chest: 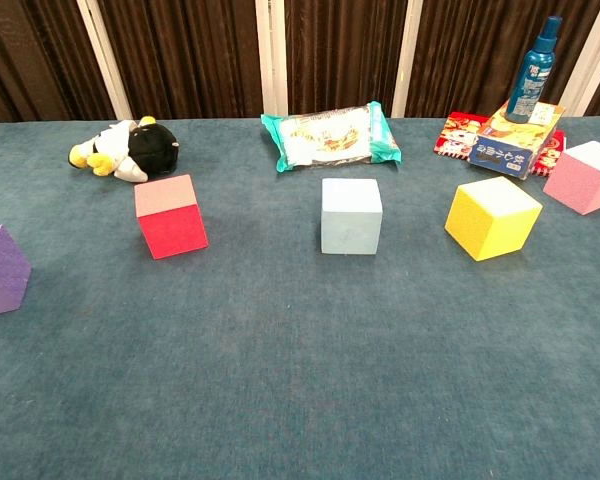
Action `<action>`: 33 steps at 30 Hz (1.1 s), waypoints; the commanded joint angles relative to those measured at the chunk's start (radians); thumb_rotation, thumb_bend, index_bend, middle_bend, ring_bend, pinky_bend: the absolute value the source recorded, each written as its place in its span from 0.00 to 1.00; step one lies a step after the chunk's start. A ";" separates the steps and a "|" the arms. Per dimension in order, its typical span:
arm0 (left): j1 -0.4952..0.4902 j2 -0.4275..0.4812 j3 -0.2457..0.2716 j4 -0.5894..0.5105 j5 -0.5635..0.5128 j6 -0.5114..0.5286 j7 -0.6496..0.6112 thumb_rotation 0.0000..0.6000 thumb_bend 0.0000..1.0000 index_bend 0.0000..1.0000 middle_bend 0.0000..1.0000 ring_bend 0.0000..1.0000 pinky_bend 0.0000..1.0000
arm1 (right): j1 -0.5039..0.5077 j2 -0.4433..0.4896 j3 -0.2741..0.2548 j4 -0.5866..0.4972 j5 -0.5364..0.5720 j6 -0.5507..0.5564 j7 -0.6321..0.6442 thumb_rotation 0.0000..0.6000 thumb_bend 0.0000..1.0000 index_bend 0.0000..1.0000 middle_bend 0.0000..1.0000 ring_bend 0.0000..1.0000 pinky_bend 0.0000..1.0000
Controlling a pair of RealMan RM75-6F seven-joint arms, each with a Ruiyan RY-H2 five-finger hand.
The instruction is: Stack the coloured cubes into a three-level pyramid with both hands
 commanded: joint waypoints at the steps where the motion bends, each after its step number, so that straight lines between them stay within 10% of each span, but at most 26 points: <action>1: 0.000 0.000 0.000 0.000 0.001 0.000 0.001 1.00 0.00 0.00 0.00 0.00 0.00 | -0.001 -0.001 0.001 0.000 0.002 0.001 -0.001 1.00 0.26 0.00 0.00 0.00 0.00; 33: -0.004 0.020 -0.019 -0.069 -0.078 -0.035 0.039 1.00 0.00 0.00 0.00 0.00 0.00 | 0.005 -0.001 0.023 -0.012 0.053 -0.031 0.020 1.00 0.26 0.00 0.00 0.00 0.00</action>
